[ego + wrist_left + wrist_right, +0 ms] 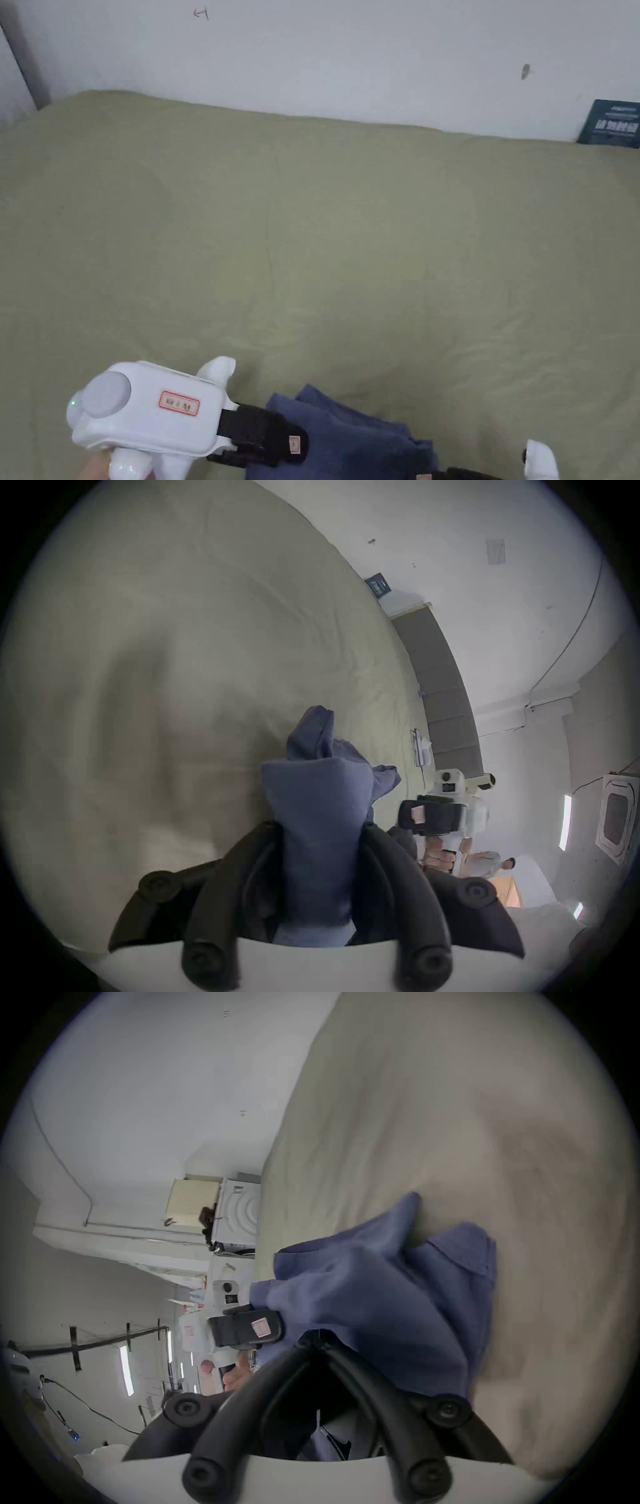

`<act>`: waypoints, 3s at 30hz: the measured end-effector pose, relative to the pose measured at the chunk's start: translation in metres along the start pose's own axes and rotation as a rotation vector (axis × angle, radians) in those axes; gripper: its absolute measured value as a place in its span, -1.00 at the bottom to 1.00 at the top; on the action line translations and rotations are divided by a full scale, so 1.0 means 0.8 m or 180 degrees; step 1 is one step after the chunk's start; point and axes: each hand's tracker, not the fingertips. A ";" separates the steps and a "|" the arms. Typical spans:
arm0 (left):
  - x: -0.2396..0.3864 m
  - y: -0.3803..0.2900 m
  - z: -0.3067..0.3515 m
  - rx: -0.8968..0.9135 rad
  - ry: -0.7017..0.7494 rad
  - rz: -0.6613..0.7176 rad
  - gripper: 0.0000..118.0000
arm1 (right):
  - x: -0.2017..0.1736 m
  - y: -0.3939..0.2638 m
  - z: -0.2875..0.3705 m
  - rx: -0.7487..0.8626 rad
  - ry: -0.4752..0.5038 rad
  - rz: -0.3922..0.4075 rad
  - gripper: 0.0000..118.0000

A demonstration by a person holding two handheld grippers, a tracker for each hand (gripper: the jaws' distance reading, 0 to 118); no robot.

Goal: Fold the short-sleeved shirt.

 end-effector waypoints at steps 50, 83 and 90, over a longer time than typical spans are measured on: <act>0.208 -0.011 0.112 0.2358 0.1802 -0.1250 -0.99 | -0.208 0.018 0.099 0.2024 -0.2263 0.2566 -1.00; 0.382 -0.070 0.023 0.3534 0.2314 -0.1832 0.99 | -0.294 0.017 0.136 0.3103 -0.2670 0.3055 1.00; 0.380 -0.074 0.030 0.3603 0.2266 -0.1877 1.00 | -0.294 0.008 0.142 0.3255 -0.2620 0.3111 0.99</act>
